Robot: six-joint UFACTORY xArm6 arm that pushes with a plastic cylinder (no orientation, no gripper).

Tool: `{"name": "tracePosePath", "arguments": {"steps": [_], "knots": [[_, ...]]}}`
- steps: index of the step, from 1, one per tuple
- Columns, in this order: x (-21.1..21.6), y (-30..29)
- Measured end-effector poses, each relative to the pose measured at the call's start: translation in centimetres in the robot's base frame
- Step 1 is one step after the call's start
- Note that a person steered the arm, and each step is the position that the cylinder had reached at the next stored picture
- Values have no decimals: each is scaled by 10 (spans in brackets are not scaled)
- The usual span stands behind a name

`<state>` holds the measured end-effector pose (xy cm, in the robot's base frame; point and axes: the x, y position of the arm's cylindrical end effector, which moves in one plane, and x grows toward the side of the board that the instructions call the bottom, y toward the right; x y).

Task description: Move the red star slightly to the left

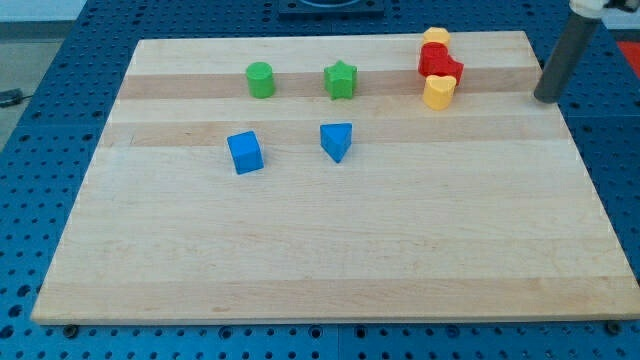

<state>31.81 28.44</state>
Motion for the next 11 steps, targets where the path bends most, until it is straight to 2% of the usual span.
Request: {"name": "tracePosePath", "arguments": {"steps": [1, 3, 7, 9, 11], "knots": [[-21, -20], [-25, -72], [-25, -101], [-19, -98], [-17, -39]]}}
